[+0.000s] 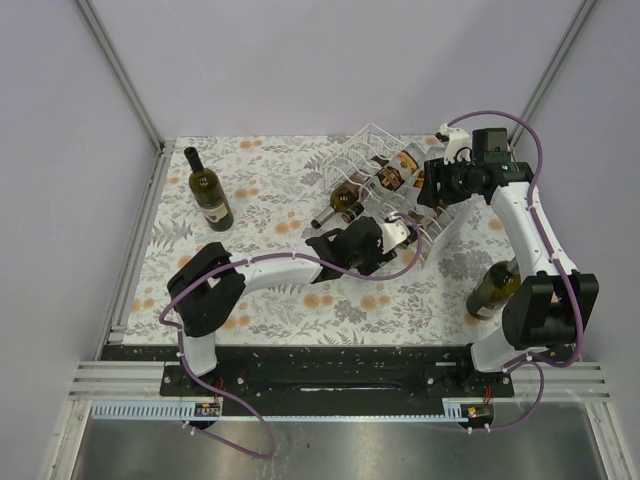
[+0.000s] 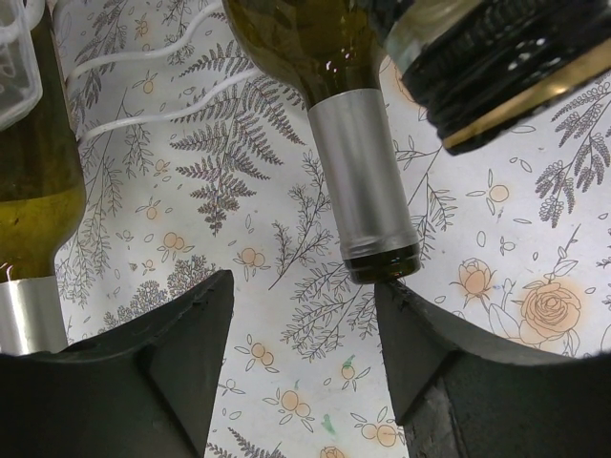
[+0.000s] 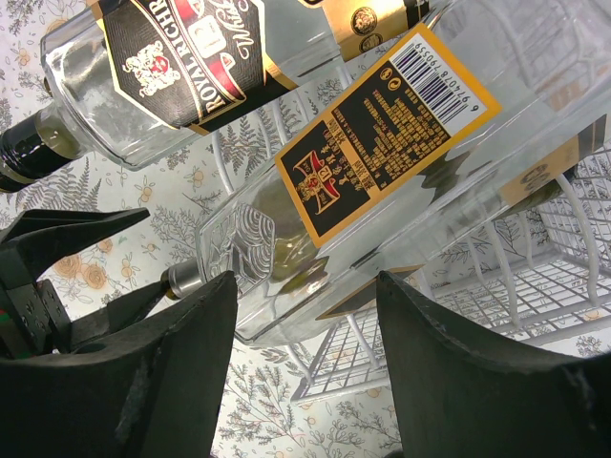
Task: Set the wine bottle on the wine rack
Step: Adjust the wine bottle in the wine rack.
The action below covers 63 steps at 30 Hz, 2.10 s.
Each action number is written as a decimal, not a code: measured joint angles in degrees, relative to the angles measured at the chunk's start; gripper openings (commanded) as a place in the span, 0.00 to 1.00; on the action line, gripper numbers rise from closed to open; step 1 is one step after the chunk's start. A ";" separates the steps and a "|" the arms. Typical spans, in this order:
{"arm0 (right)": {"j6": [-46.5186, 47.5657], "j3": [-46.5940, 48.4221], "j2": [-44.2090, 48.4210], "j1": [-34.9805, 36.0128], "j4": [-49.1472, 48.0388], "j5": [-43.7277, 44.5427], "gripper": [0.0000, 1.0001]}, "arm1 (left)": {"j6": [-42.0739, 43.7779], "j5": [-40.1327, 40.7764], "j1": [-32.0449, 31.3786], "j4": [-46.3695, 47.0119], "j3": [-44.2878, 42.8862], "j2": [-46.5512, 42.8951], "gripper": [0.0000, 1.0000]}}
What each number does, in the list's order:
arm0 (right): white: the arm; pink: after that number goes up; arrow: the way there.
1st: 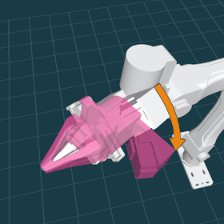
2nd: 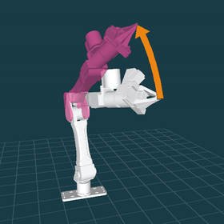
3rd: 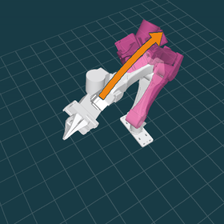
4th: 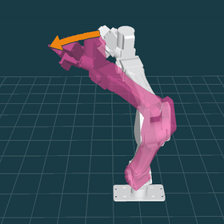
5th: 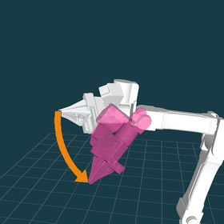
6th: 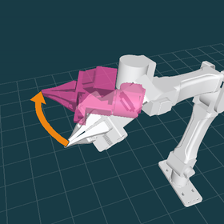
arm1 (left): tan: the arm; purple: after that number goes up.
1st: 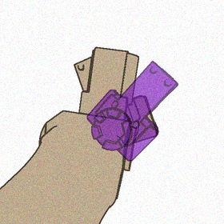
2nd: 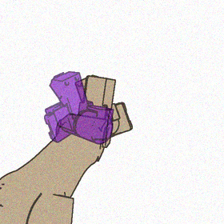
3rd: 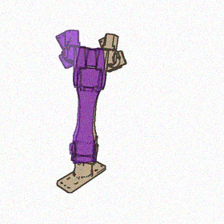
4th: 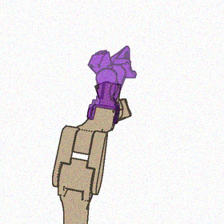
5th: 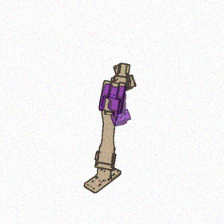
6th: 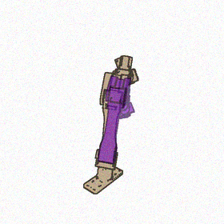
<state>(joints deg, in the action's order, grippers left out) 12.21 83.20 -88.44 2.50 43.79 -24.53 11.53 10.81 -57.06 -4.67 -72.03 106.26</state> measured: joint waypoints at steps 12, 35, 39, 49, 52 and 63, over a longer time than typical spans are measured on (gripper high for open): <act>-0.02 -0.26 0.20 0.00 -0.26 -0.02 0.67 | -0.96 0.46 -0.02 -1.36 -1.01 0.96 0.65; 0.07 -0.52 0.48 0.00 -0.48 0.00 0.68 | -1.51 -0.52 0.00 -4.13 1.88 -5.92 0.65; 0.42 -0.57 0.55 0.00 -0.50 -0.11 0.69 | -1.49 -3.17 -0.11 -7.37 3.61 -10.29 0.65; 1.20 -1.53 0.96 0.09 3.10 -1.81 0.72 | -3.96 -10.99 -2.01 -13.31 -0.83 -15.52 0.65; 1.53 -2.29 0.96 0.13 5.35 -1.92 0.73 | -5.64 -13.62 -2.23 -14.56 -5.57 -12.96 0.66; 2.80 -2.67 1.62 0.13 10.12 -2.05 0.75 | -8.68 -14.78 -2.23 -15.45 -14.49 -4.44 0.65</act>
<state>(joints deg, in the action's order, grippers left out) 15.00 80.53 -86.83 2.63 53.91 -26.59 2.85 -3.97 -59.29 -20.12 -86.52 101.82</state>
